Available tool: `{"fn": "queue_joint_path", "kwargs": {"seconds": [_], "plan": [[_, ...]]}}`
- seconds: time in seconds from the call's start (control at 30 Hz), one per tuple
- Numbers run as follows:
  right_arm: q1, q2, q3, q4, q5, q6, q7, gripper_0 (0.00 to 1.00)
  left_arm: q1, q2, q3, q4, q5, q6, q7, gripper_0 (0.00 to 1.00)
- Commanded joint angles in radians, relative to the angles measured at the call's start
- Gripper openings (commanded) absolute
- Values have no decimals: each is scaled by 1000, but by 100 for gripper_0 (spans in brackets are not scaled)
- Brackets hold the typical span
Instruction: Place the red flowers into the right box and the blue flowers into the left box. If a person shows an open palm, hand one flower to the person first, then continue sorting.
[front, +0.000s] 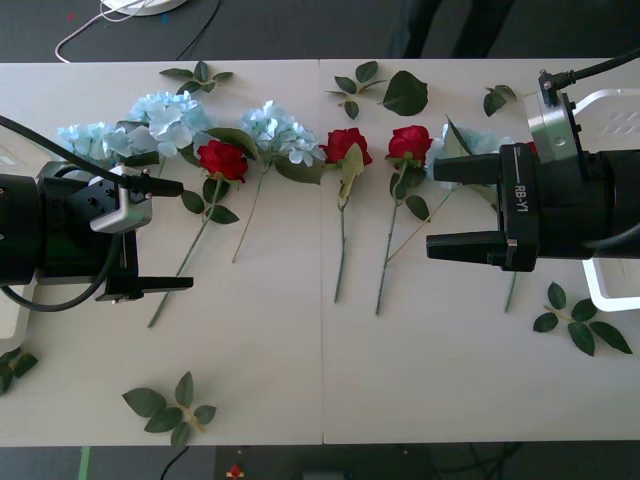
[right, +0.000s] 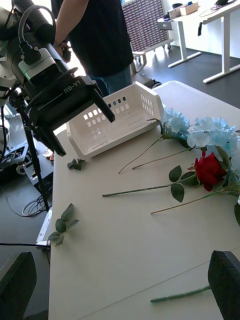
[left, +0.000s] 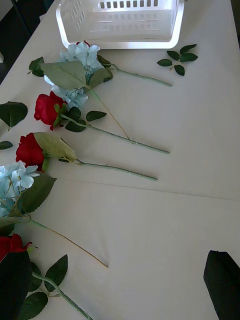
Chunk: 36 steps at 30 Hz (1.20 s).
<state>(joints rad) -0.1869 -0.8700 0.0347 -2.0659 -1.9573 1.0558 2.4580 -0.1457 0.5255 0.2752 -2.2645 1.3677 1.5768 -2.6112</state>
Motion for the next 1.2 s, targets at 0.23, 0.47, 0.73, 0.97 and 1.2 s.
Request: {"fn": "queue_joint_path", "kwargs": {"seconds": [0.23,0.47,0.73,0.97,1.2], "plan": [[-8,-57,-38,-20,-14,-16,12,100,3,-19,39,16,33,5,-18,100],[-16,-75,-36,-22,126,-22,-289,100,-69,222,-28,16,39,-109,221,100],[-35,-75,-32,-71,471,56,-847,100,-69,522,-120,14,70,-261,694,100],[-95,-72,-15,-68,742,211,-1288,100,-69,734,-189,40,71,-316,1126,100],[-164,-60,11,50,930,331,-1518,100,-98,838,-251,138,74,-316,1472,100]]}}
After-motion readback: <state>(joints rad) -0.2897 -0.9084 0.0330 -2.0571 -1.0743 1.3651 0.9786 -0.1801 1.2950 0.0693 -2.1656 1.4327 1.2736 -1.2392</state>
